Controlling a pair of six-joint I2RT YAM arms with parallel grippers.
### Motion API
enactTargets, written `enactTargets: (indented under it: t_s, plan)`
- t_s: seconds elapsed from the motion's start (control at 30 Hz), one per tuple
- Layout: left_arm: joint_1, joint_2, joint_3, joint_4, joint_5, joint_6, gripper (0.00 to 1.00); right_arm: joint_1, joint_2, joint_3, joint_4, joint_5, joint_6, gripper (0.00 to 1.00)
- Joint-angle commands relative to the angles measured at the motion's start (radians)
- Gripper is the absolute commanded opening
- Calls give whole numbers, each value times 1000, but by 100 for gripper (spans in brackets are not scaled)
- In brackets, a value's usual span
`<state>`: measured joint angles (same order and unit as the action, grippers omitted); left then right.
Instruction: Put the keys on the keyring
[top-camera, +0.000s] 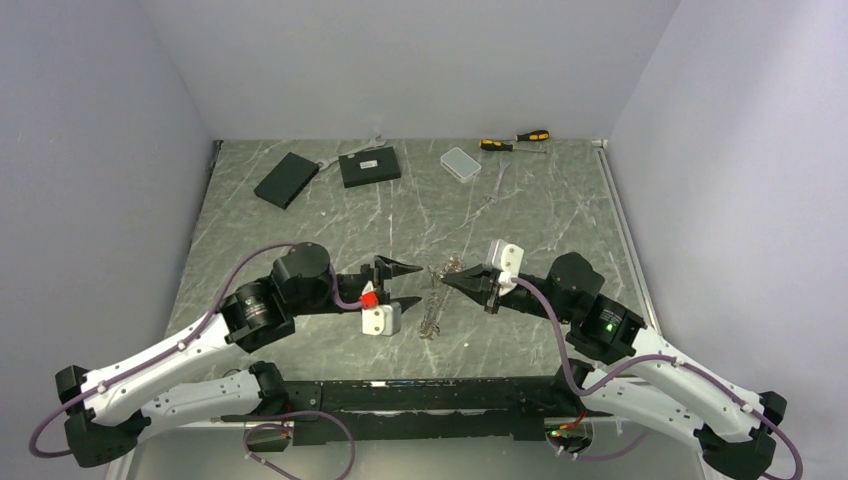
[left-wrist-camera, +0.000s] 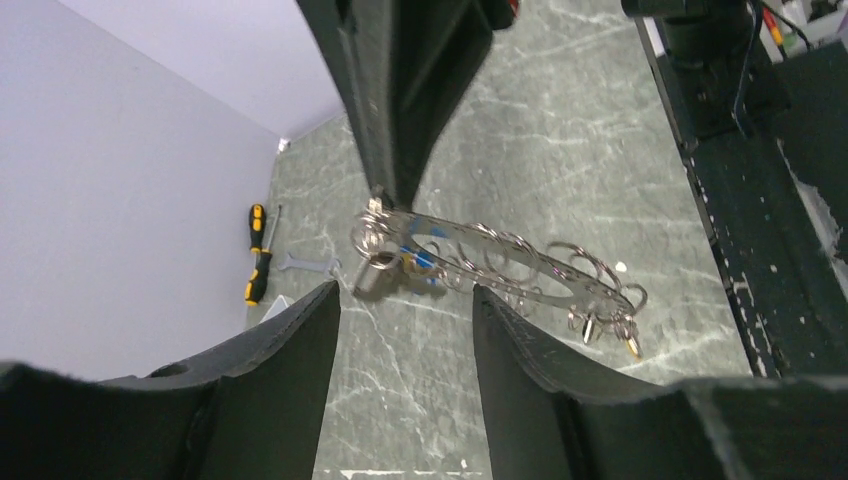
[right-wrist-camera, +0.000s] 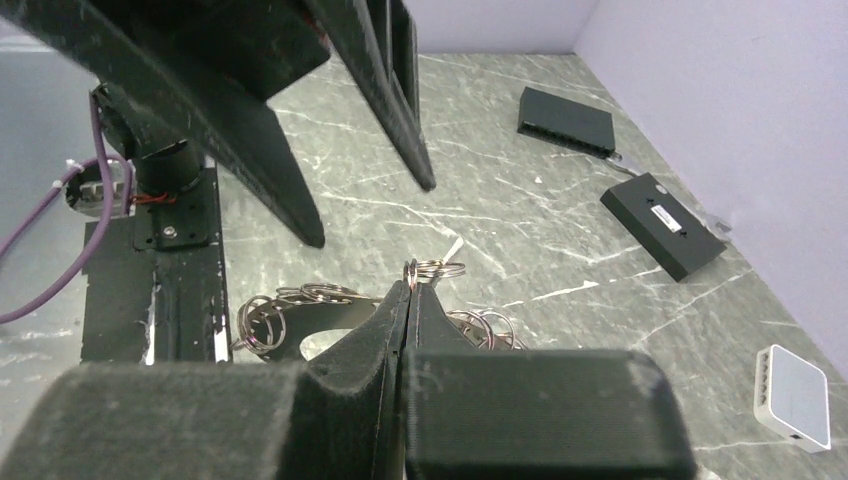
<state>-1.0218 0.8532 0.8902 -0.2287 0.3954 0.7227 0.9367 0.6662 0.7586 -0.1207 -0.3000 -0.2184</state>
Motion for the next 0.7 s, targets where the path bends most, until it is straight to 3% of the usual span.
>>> enactTargets:
  t_s: [0.0,0.1,0.2,0.33,0.43,0.67]
  plan:
    - [-4,-16,61,49,-6,-87,55,2,-25,65,39,-57,-21,0]
    - [-4,0,75,57,-29,-106,52,2,-26,70,31,-72,-21,0]
    - [-4,29,103,16,38,-87,46,2,-32,75,22,-75,-21,0]
    - [-4,64,128,53,59,-167,47,2,-45,78,22,-75,-17,0]
    - [-4,99,164,38,79,-171,39,2,-57,77,31,-67,-4,0]
    - [-4,122,157,64,141,-197,38,2,-72,64,56,-54,10,0]
